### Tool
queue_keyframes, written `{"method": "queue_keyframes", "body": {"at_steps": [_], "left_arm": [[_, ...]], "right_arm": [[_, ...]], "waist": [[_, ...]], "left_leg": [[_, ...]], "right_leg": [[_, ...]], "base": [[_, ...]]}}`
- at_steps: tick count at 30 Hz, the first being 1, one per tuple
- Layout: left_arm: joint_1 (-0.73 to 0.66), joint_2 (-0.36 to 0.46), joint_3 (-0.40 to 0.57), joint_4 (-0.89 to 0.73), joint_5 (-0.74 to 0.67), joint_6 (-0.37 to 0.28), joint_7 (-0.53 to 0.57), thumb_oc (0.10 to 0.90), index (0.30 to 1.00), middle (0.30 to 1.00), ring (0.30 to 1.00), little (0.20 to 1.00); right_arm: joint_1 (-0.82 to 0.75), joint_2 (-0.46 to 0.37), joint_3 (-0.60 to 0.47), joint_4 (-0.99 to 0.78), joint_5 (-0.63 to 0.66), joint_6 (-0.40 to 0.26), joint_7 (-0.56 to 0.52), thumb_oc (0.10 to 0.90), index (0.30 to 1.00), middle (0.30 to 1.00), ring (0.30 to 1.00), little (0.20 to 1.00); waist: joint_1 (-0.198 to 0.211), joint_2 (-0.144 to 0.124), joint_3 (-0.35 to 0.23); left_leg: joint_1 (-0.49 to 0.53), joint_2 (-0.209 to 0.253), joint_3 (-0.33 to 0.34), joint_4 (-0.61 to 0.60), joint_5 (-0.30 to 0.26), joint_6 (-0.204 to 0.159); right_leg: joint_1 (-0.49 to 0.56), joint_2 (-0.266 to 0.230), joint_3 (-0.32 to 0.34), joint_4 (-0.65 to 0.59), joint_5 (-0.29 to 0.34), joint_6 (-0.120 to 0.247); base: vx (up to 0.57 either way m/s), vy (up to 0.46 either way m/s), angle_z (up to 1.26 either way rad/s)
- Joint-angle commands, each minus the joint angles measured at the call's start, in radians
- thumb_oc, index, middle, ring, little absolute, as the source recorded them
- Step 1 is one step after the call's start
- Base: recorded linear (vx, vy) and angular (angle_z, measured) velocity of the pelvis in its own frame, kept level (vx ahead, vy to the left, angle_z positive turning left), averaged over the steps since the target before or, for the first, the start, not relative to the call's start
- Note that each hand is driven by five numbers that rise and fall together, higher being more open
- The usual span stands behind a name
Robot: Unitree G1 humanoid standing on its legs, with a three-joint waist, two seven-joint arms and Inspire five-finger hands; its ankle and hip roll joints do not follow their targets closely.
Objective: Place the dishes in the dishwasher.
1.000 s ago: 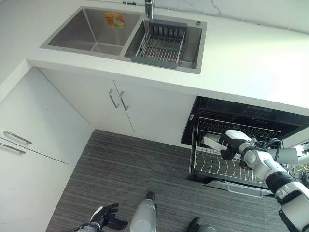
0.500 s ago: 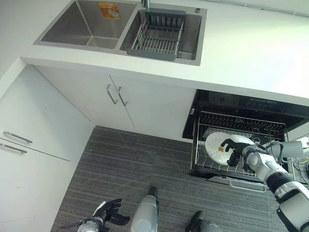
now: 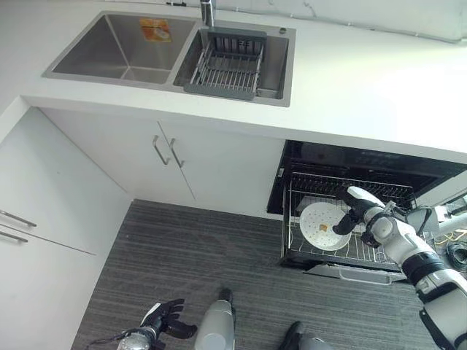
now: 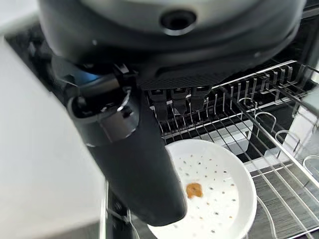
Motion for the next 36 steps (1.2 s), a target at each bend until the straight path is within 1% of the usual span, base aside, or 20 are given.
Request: {"method": "queue_keyframes", "body": {"at_steps": [1, 3, 4, 6, 8, 9, 11, 12, 15, 19, 20, 21, 23, 25, 27, 28, 30, 33, 34, 36], "left_arm": [[0.057, 0.029, -0.024, 0.005, -0.020, -0.020, 0.011, 0.800, 0.900, 0.900, 0.900, 0.900], [0.062, 0.018, -0.009, 0.016, -0.022, -0.024, 0.017, 0.800, 0.900, 0.900, 0.900, 0.900], [0.074, 0.003, 0.011, 0.025, -0.020, -0.028, 0.026, 0.800, 0.900, 0.900, 0.900, 0.900], [0.092, -0.014, 0.040, 0.031, -0.025, -0.035, 0.036, 0.800, 0.900, 0.900, 0.900, 0.900], [0.110, -0.036, 0.065, 0.035, -0.024, -0.041, 0.051, 0.800, 0.900, 0.900, 0.900, 0.900], [0.119, -0.054, 0.078, 0.045, -0.029, -0.048, 0.065, 0.800, 0.900, 0.900, 0.900, 0.900], [0.136, -0.080, 0.108, 0.060, -0.035, -0.056, 0.075, 0.800, 0.900, 0.900, 0.900, 0.900], [0.142, -0.095, 0.120, 0.068, -0.041, -0.063, 0.083, 0.800, 0.900, 0.900, 0.900, 0.900], [0.154, -0.108, 0.133, 0.064, -0.047, -0.072, 0.091, 0.800, 0.900, 0.900, 0.900, 0.900], [0.186, -0.122, 0.139, 0.050, -0.049, -0.082, 0.104, 0.800, 0.900, 0.900, 0.900, 0.900], [0.188, -0.122, 0.138, 0.050, -0.049, -0.082, 0.104, 0.800, 0.900, 0.900, 0.900, 0.900], [0.201, -0.122, 0.142, 0.044, -0.058, -0.085, 0.105, 0.800, 0.900, 0.900, 0.900, 0.900], [0.206, -0.113, 0.139, 0.028, -0.071, -0.079, 0.103, 0.800, 0.900, 0.900, 0.900, 0.900], [0.205, -0.109, 0.136, 0.023, -0.076, -0.076, 0.103, 0.800, 0.900, 0.900, 0.900, 0.900], [0.192, -0.092, 0.120, 0.018, -0.082, -0.059, 0.098, 0.800, 0.900, 0.900, 0.900, 0.900], [0.183, -0.088, 0.113, 0.025, -0.078, -0.055, 0.096, 0.800, 0.900, 0.900, 0.900, 0.900], [0.166, -0.076, 0.098, 0.027, -0.073, -0.040, 0.092, 0.800, 0.900, 0.900, 0.900, 0.900], [0.132, -0.057, 0.072, 0.041, -0.064, -0.017, 0.088, 0.800, 0.900, 0.900, 0.900, 0.900], [0.123, -0.051, 0.063, 0.047, -0.058, -0.014, 0.086, 0.800, 0.900, 0.900, 0.900, 0.900], [0.106, -0.041, 0.046, 0.057, -0.042, -0.004, 0.084, 0.800, 0.900, 0.900, 0.900, 0.900]], "right_arm": [[-0.011, -0.064, -0.101, -0.087, 0.165, 0.051, -0.074, 0.800, 0.900, 0.900, 0.900, 0.900], [0.016, -0.051, -0.148, -0.135, 0.207, 0.077, -0.087, 0.800, 0.900, 0.900, 0.900, 0.900], [0.079, -0.033, -0.210, -0.213, 0.243, 0.109, -0.098, 0.800, 0.900, 0.900, 0.900, 0.900], [0.170, -0.006, -0.283, -0.335, 0.259, 0.149, -0.100, 0.800, 0.900, 0.900, 0.900, 0.900], [0.278, 0.022, -0.353, -0.454, 0.264, 0.162, -0.106, 0.800, 0.900, 0.900, 0.900, 0.900], [0.349, 0.039, -0.398, -0.525, 0.280, 0.160, -0.121, 0.800, 0.900, 0.900, 0.900, 0.900], [0.475, 0.088, -0.481, -0.663, 0.321, 0.192, -0.163, 0.800, 0.900, 0.900, 0.900, 0.900], [0.549, 0.129, -0.519, -0.718, 0.351, 0.199, -0.189, 0.800, 0.900, 0.900, 0.900, 0.900], [0.633, 0.190, -0.556, -0.767, 0.376, 0.198, -0.230, 0.800, 0.900, 0.900, 0.900, 0.900], [0.717, 0.222, -0.572, -0.817, 0.376, 0.183, -0.255, 0.800, 0.900, 0.900, 0.900, 0.900], [0.719, 0.223, -0.572, -0.819, 0.376, 0.184, -0.255, 0.800, 0.900, 0.900, 0.900, 0.900], [0.764, 0.233, -0.573, -0.830, 0.358, 0.178, -0.255, 0.800, 0.900, 0.900, 0.900, 0.900], [0.804, 0.239, -0.549, -0.806, 0.353, 0.188, -0.255, 0.800, 0.900, 0.900, 0.900, 0.900], [0.813, 0.241, -0.541, -0.790, 0.359, 0.192, -0.252, 0.800, 0.900, 0.900, 0.900, 0.900], [0.812, 0.255, -0.495, -0.651, 0.348, 0.197, -0.291, 0.800, 0.900, 0.900, 0.900, 0.900], [0.802, 0.259, -0.481, -0.597, 0.343, 0.200, -0.292, 0.800, 0.900, 0.900, 0.900, 0.900], [0.765, 0.271, -0.452, -0.497, 0.392, 0.216, -0.304, 0.800, 0.900, 0.900, 0.900, 0.900], [0.683, 0.299, -0.413, -0.332, 0.478, 0.258, -0.316, 0.800, 0.900, 0.900, 0.900, 0.900], [0.657, 0.300, -0.402, -0.284, 0.490, 0.266, -0.321, 0.800, 0.900, 0.900, 0.900, 0.900], [0.600, 0.289, -0.389, -0.202, 0.555, 0.292, -0.336, 0.800, 0.900, 0.900, 0.900, 0.900]], "waist": [[0.009, -0.013, -0.091], [-0.002, -0.015, -0.092], [-0.016, -0.019, -0.095], [-0.043, -0.021, -0.097], [-0.066, -0.023, -0.100], [-0.083, -0.024, -0.103], [-0.123, -0.023, -0.110], [-0.150, -0.022, -0.109], [-0.179, -0.024, -0.103], [-0.203, -0.025, -0.097], [-0.203, -0.025, -0.098], [-0.219, -0.023, -0.098], [-0.236, -0.022, -0.095], [-0.240, -0.023, -0.095], [-0.236, -0.024, -0.093], [-0.231, -0.025, -0.094], [-0.219, -0.027, -0.093], [-0.190, -0.030, -0.094], [-0.179, -0.032, -0.095], [-0.152, -0.033, -0.098]], "left_leg": [[0.089, 0.073, 0.028, -0.063, -0.118, -0.056], [0.096, 0.074, 0.032, -0.063, -0.122, -0.056], [0.108, 0.078, 0.038, -0.063, -0.127, -0.056], [0.124, 0.083, 0.052, -0.063, -0.134, -0.053], [0.136, 0.086, 0.063, -0.063, -0.140, -0.050], [0.144, 0.087, 0.071, -0.063, -0.146, -0.049], [0.158, 0.093, 0.092, -0.063, -0.153, -0.050], [0.162, 0.098, 0.109, -0.063, -0.155, -0.050], [0.166, 0.100, 0.128, -0.063, -0.160, -0.048], [0.176, 0.098, 0.143, -0.063, -0.166, -0.042], [0.176, 0.098, 0.144, -0.063, -0.166, -0.042], [0.181, 0.101, 0.156, -0.063, -0.167, -0.041], [0.183, 0.107, 0.175, -0.063, -0.167, -0.039], [0.184, 0.108, 0.180, -0.063, -0.166, -0.039], [0.187, 0.104, 0.182, -0.063, -0.167, -0.034], [0.187, 0.103, 0.180, -0.063, -0.167, -0.034], [0.186, 0.099, 0.171, -0.063, -0.165, -0.033], [0.193, 0.092, 0.156, -0.063, -0.165, -0.032], [0.194, 0.091, 0.150, -0.063, -0.166, -0.032], [0.199, 0.088, 0.139, -0.063, -0.166, -0.035]], "right_leg": [[-0.058, -0.068, 0.078, -0.014, 0.002, 0.120], [-0.055, -0.066, 0.082, -0.014, -0.001, 0.118], [-0.049, -0.064, 0.090, -0.014, -0.003, 0.117], [-0.044, -0.061, 0.101, -0.014, -0.006, 0.115], [-0.040, -0.059, 0.111, -0.014, -0.009, 0.114], [-0.039, -0.057, 0.119, -0.014, -0.012, 0.114], [-0.042, -0.050, 0.142, -0.014, -0.016, 0.114], [-0.048, -0.046, 0.158, -0.014, -0.016, 0.113], [-0.056, -0.043, 0.171, -0.014, -0.012, 0.116], [-0.060, -0.036, 0.186, -0.014, -0.011, 0.115], [-0.060, -0.036, 0.187, -0.014, -0.011, 0.115], [-0.064, -0.032, 0.199, -0.014, -0.011, 0.114], [-0.071, -0.032, 0.208, -0.014, -0.008, 0.115], [-0.072, -0.033, 0.208, -0.014, -0.006, 0.116], [-0.069, -0.036, 0.204, -0.014, -0.001, 0.117], [-0.068, -0.037, 0.200, -0.014, 0.000, 0.117], [-0.065, -0.040, 0.190, -0.014, 0.003, 0.117], [-0.048, -0.046, 0.168, -0.014, 0.006, 0.116], [-0.044, -0.048, 0.160, -0.014, 0.006, 0.116], [-0.029, -0.054, 0.140, -0.014, 0.007, 0.117]], "base": [[-0.02, 0.031, -0.04], [-0.01, 0.035, -0.18], [-0.01, 0.047, -0.18], [0.00, 0.051, -0.08], [0.01, 0.044, -0.40], [0.04, 0.047, -0.47], [0.04, 0.045, -0.30], [0.02, 0.026, -0.29], [-0.01, 0.002, -0.28], [0.00, -0.009, -0.14], [0.00, 0.000, 0.00], [0.00, 0.000, 0.00], [0.01, -0.003, -0.10], [0.00, -0.013, -0.09], [0.01, -0.012, -0.03], [0.00, 0.000, 0.00], [0.02, -0.037, 0.03], [0.06, -0.050, 0.08], [0.08, -0.050, 0.25], [0.08, -0.043, 0.31]]}}
